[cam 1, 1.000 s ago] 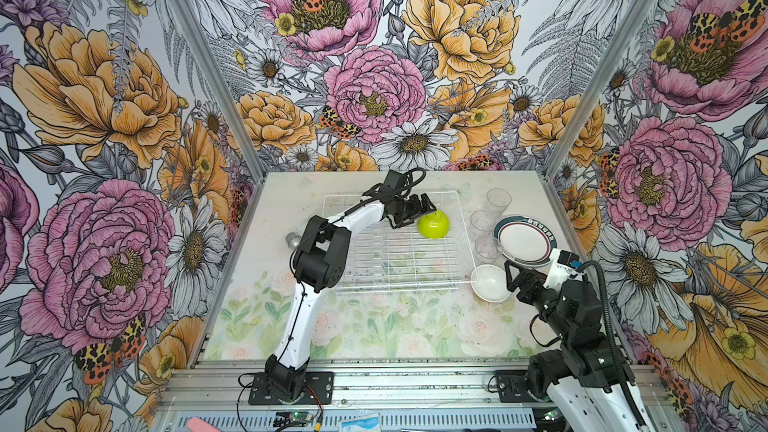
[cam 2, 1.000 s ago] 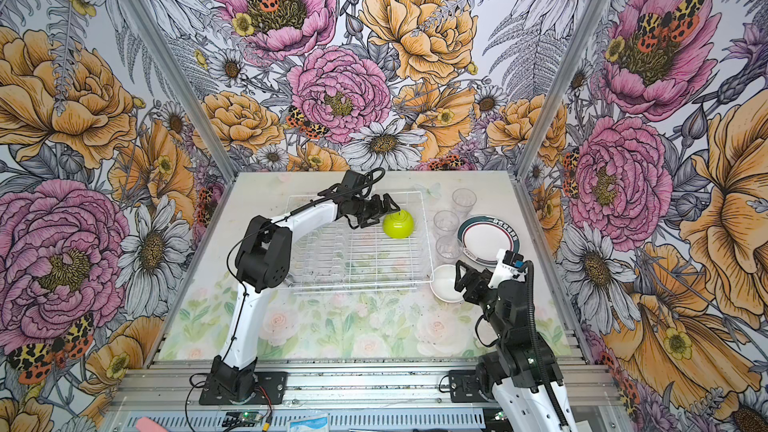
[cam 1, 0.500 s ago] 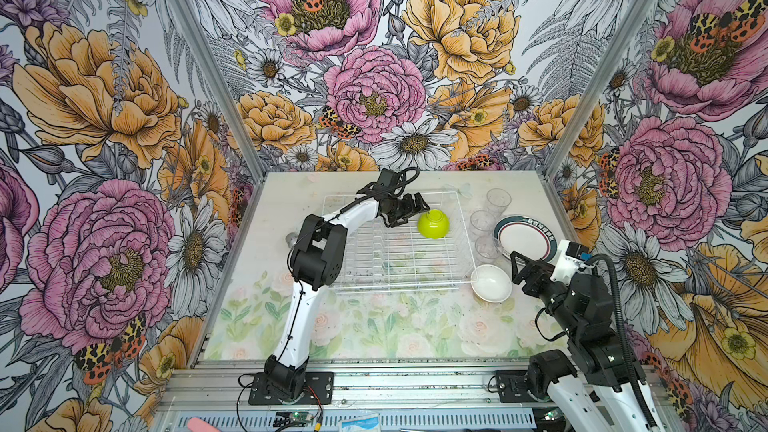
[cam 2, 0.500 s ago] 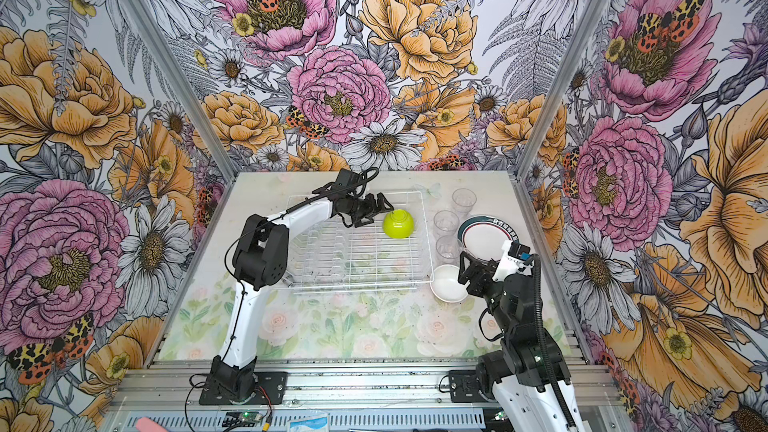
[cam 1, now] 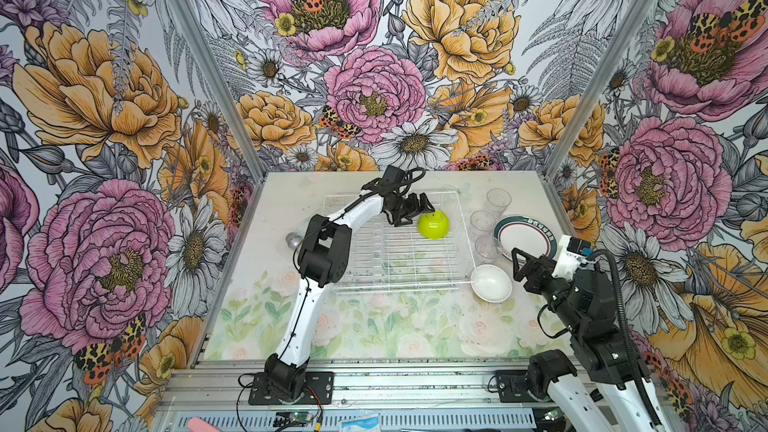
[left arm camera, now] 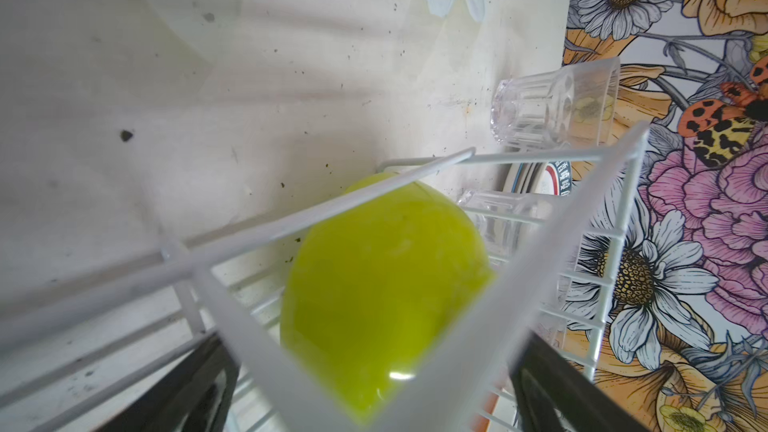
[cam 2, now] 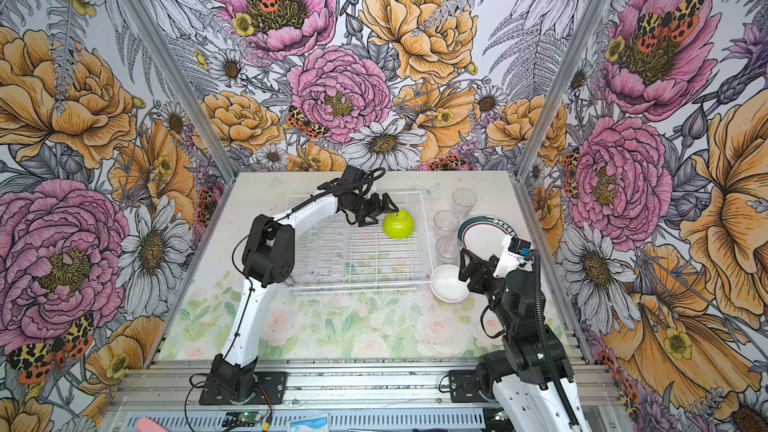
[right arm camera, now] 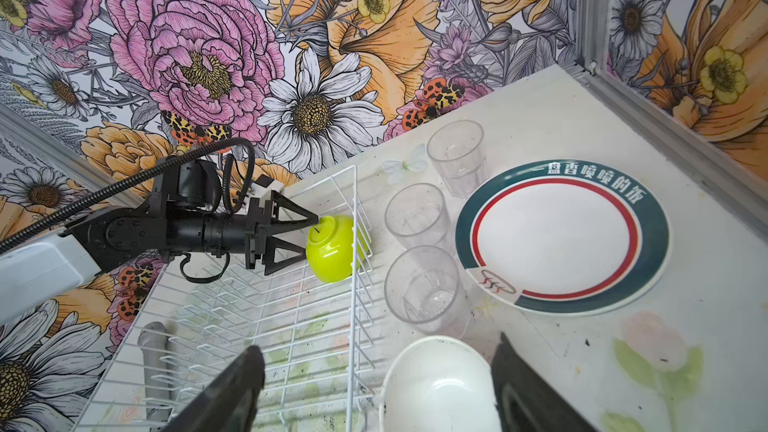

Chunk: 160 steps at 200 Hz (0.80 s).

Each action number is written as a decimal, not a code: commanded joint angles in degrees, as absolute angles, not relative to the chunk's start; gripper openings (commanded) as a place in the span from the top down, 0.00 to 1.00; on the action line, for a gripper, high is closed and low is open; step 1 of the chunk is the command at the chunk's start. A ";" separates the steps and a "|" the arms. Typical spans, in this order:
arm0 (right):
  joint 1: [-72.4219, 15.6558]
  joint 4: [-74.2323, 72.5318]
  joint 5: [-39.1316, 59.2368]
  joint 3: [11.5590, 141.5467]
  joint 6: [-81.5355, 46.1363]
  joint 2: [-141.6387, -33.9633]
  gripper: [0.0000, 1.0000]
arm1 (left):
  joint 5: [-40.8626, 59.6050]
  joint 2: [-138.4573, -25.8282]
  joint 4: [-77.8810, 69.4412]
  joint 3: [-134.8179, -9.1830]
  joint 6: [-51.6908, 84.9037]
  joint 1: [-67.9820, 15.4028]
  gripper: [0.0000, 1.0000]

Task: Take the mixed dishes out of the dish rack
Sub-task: 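Lower the left gripper around the lime-green bowl in the rack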

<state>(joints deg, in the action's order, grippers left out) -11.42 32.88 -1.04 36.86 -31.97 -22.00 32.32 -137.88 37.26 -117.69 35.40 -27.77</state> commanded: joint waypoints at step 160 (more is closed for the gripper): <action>-11.31 35.77 0.37 40.96 -27.07 -25.25 0.14 | 37.13 -132.72 44.74 -113.80 39.97 -35.52 0.01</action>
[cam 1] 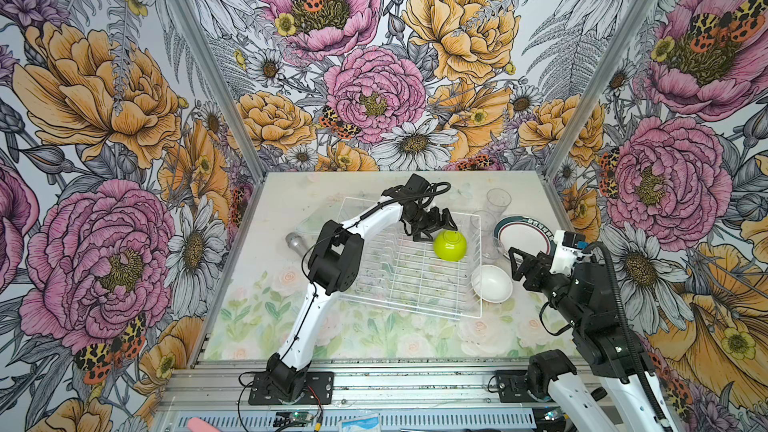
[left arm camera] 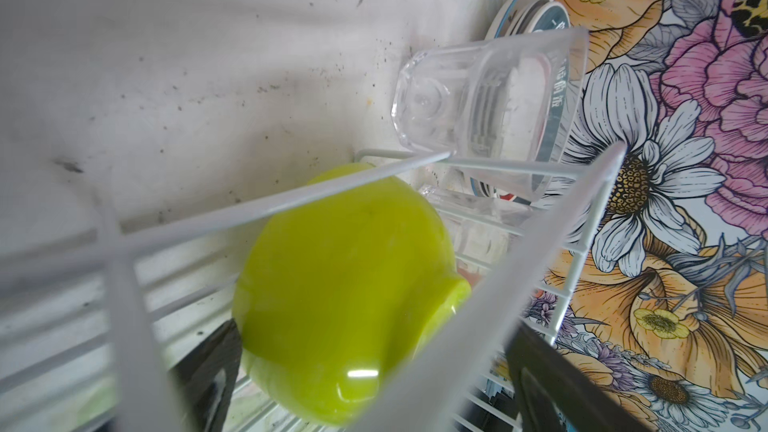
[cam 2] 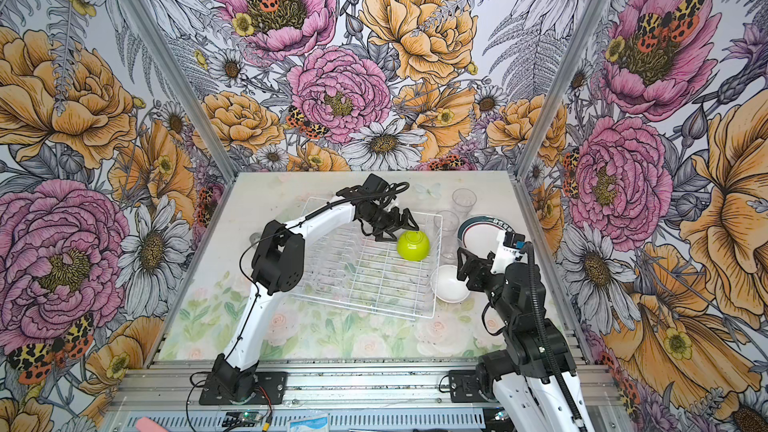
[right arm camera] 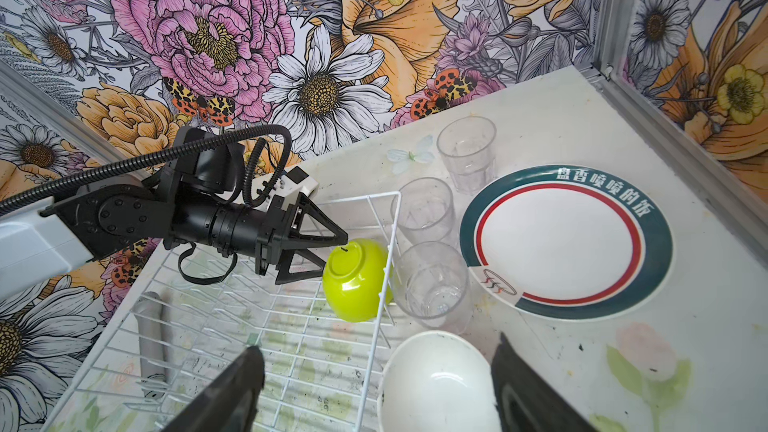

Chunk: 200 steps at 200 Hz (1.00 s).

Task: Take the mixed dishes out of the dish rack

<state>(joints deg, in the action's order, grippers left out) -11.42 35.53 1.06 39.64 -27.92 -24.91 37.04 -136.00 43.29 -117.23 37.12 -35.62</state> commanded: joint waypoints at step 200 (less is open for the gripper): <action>-13.72 29.94 21.46 34.95 -30.52 -48.57 0.43 | 40.73 -127.25 31.23 -101.58 45.15 -35.25 0.01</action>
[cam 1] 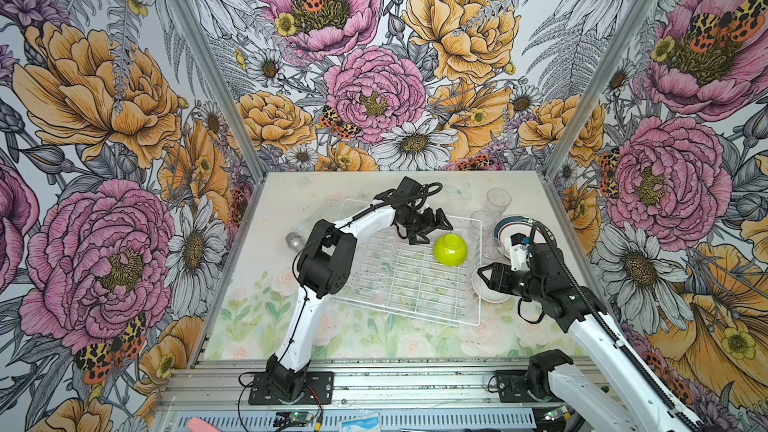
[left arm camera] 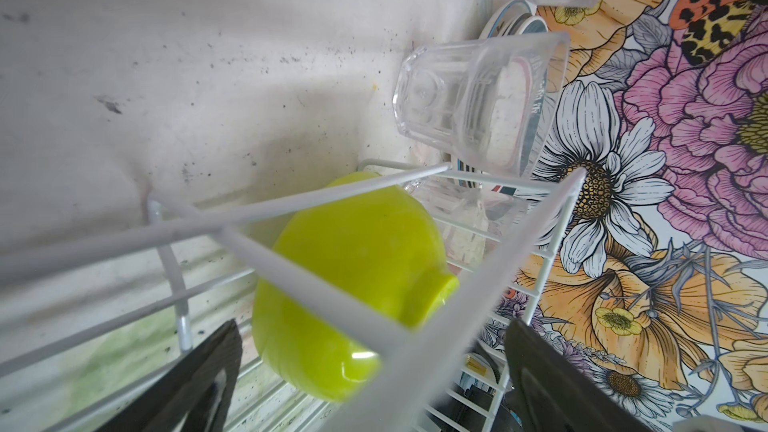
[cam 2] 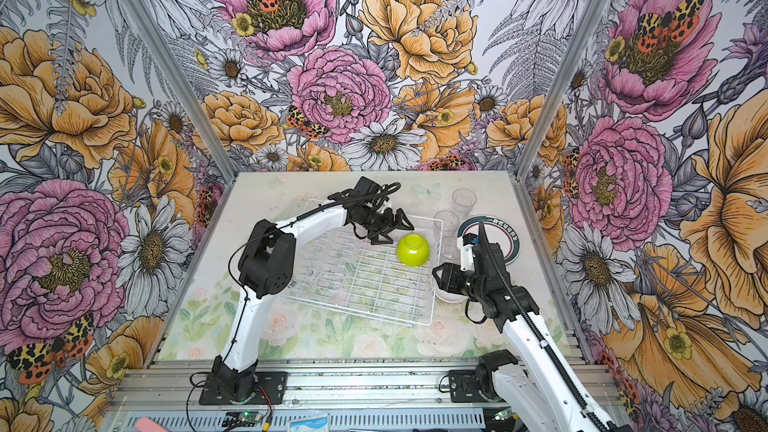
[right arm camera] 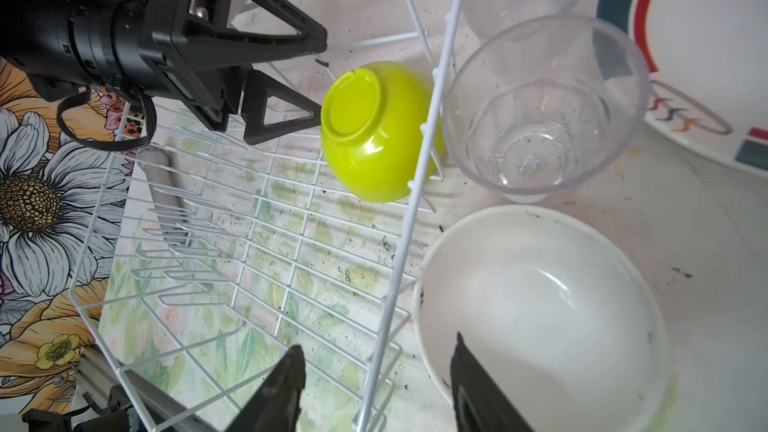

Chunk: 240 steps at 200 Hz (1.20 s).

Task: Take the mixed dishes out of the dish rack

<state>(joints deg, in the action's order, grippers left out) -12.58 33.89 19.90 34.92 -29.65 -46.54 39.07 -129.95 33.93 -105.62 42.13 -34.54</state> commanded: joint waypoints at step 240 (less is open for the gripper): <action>-19.21 18.13 13.18 49.40 -30.92 -79.56 1.00 | 38.69 -113.47 17.09 -82.65 49.74 -30.98 0.01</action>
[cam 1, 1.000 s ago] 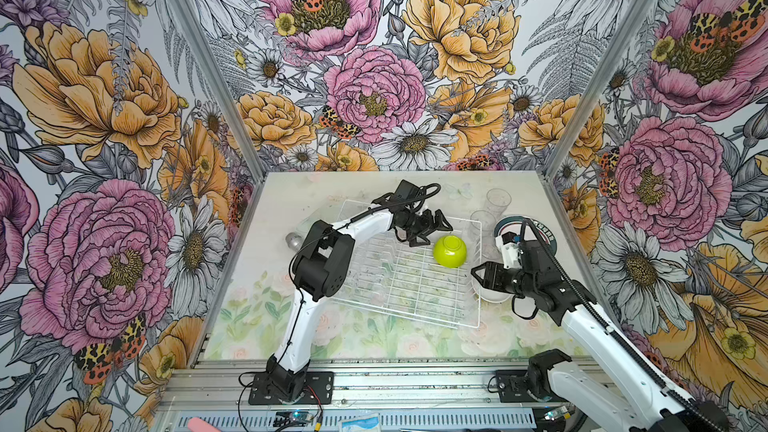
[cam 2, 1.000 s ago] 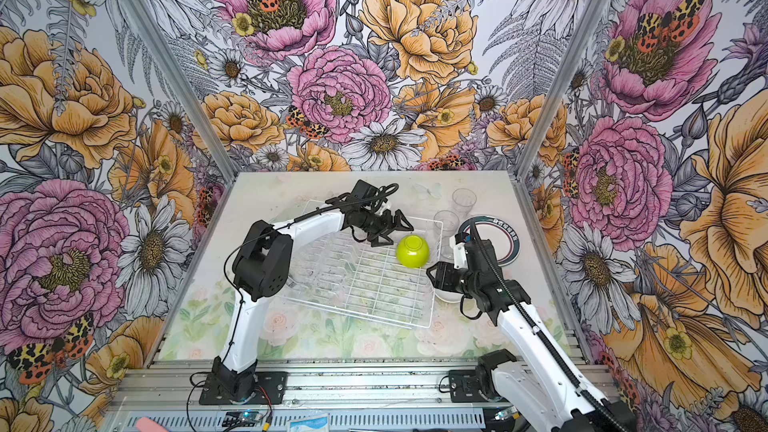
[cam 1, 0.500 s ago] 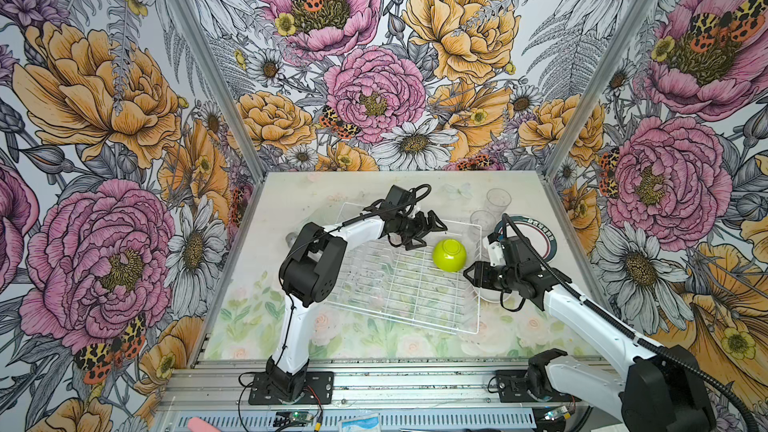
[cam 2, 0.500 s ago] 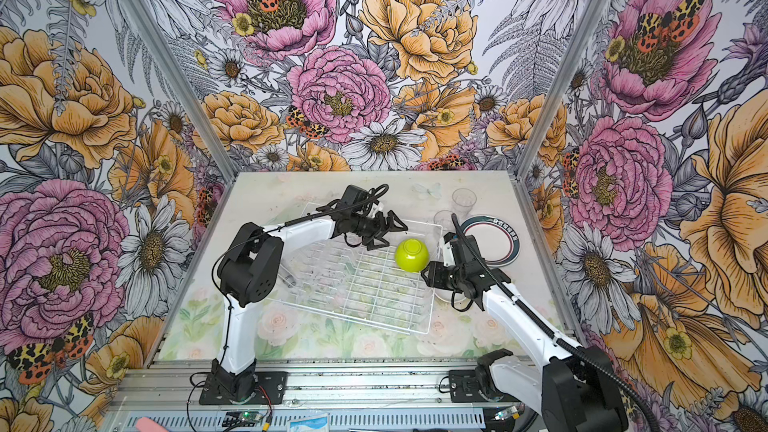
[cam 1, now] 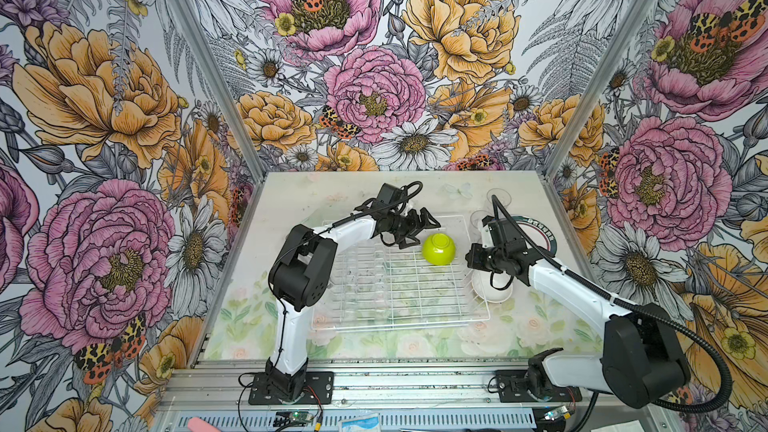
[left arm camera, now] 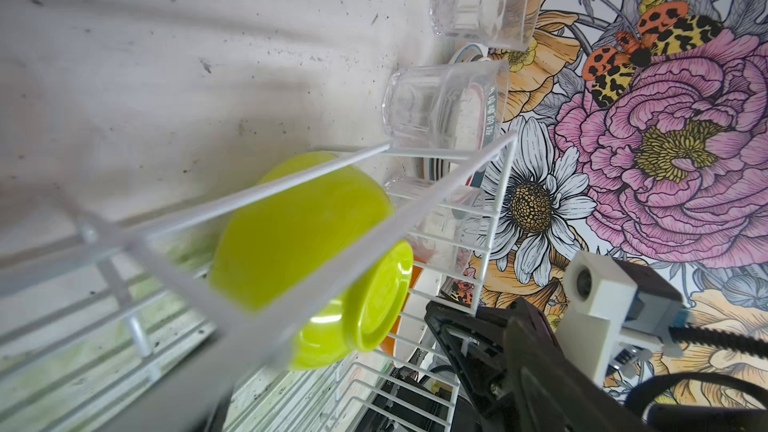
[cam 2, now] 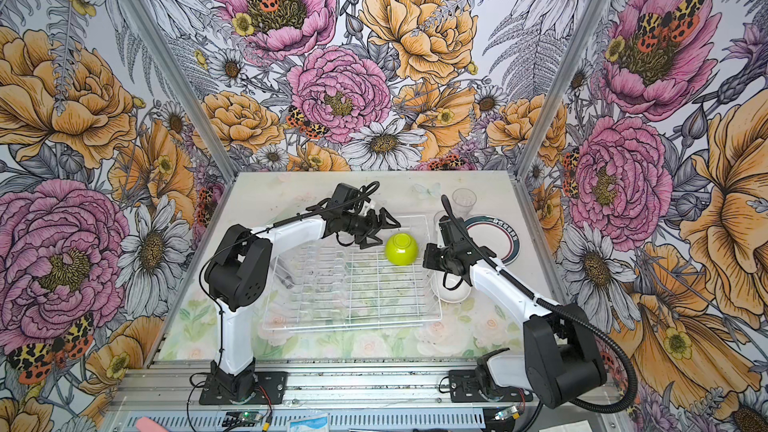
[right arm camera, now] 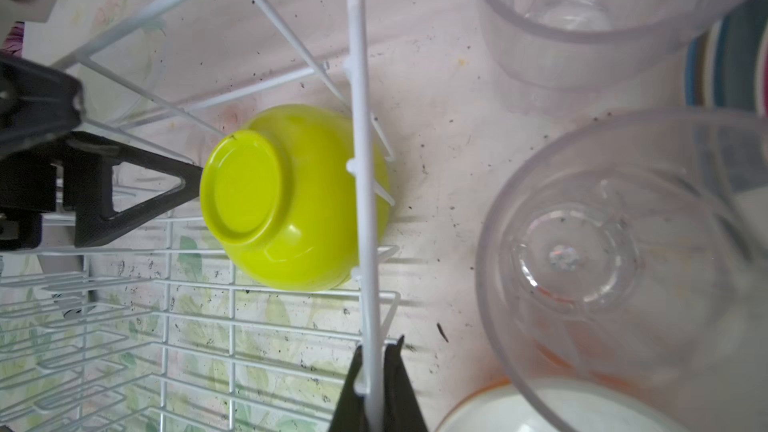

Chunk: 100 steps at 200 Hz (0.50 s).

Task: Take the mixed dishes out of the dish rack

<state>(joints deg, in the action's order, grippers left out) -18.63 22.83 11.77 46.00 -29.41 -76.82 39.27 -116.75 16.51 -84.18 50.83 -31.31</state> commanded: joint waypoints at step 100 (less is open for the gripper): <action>-19.44 16.77 10.11 58.67 -33.93 -88.79 1.00 | 34.18 -107.10 17.33 -77.26 48.69 -29.18 0.01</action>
